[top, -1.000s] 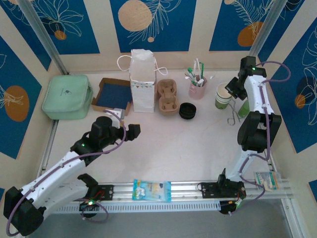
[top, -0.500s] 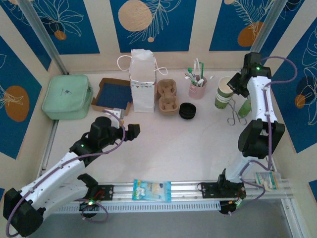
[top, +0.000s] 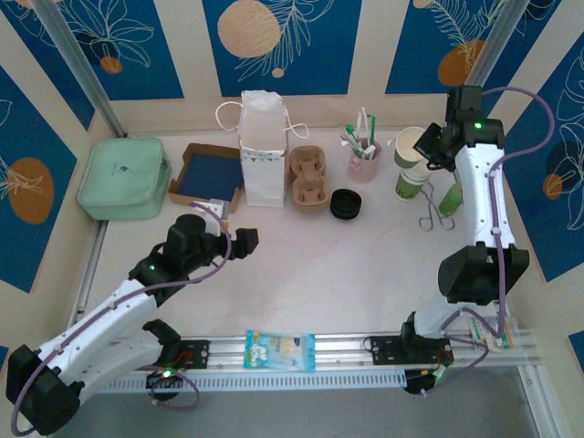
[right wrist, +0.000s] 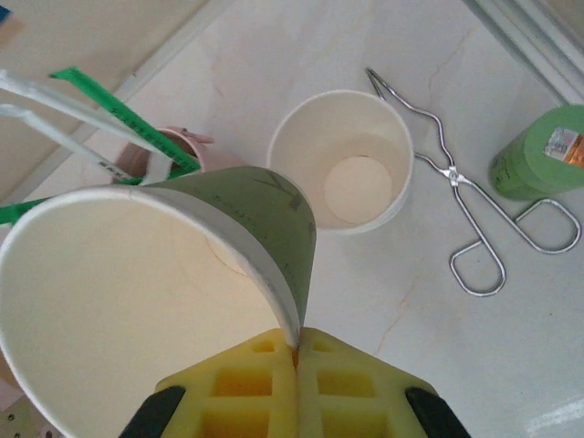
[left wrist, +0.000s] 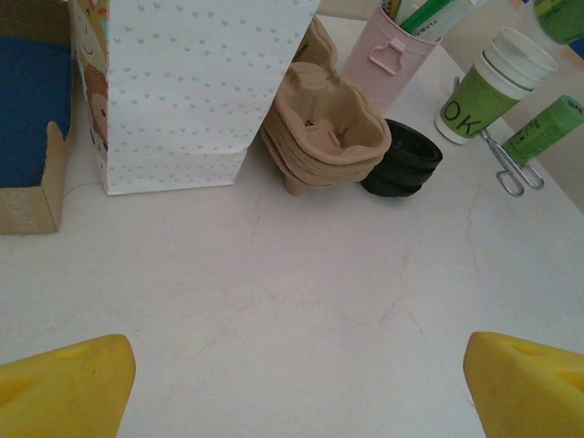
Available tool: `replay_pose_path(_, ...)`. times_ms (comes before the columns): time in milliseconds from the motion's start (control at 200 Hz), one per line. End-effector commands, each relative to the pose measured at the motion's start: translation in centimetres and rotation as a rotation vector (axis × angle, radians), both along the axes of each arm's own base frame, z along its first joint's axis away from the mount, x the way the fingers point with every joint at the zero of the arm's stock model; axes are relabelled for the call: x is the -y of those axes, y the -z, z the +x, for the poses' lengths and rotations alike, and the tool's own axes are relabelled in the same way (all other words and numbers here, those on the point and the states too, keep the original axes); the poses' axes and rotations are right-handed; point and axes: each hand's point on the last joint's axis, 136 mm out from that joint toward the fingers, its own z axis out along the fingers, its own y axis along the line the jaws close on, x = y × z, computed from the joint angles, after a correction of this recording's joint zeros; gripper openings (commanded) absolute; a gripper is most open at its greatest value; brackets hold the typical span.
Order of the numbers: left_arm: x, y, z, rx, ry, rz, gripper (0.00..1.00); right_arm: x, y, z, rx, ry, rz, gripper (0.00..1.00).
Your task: Pack the takeout coffee
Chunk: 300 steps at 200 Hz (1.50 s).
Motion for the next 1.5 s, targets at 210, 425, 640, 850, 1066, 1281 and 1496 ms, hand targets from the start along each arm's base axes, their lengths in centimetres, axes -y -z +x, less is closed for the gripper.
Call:
replay_pose_path(210,0.6,-1.7,0.3,0.036,0.01,-0.035,0.93,-2.8,-3.6,-2.2,0.053,-0.105,-0.024,0.0)
replay_pose_path(425,0.7,-0.6,0.5,0.003,-0.004,-0.046,0.93,-7.5,-2.5,-3.5,0.009,-0.276,0.008,0.0)
replay_pose_path(640,0.3,2.1,0.9,-0.066,-0.056,-0.068,0.93,-13.2,0.7,-5.4,-0.083,-0.472,0.087,0.0)
replay_pose_path(850,-0.2,3.8,0.8,-0.112,-0.096,-0.09,0.93,-16.9,4.4,-7.5,-0.184,-0.578,0.078,0.0)
replay_pose_path(1066,-0.9,4.8,0.5,-0.13,-0.127,-0.093,0.93,-19.8,7.4,-9.6,-0.267,-0.664,0.076,0.0)
replay_pose_path(1281,-1.6,6.2,0.1,-0.156,-0.159,-0.096,0.93,-22.6,9.5,-11.4,-0.321,-0.743,0.07,0.0)
replay_pose_path(1496,-2.1,7.0,-0.4,-0.169,-0.17,-0.093,0.93,-24.9,11.7,-13.0,-0.381,-0.805,0.05,0.0)
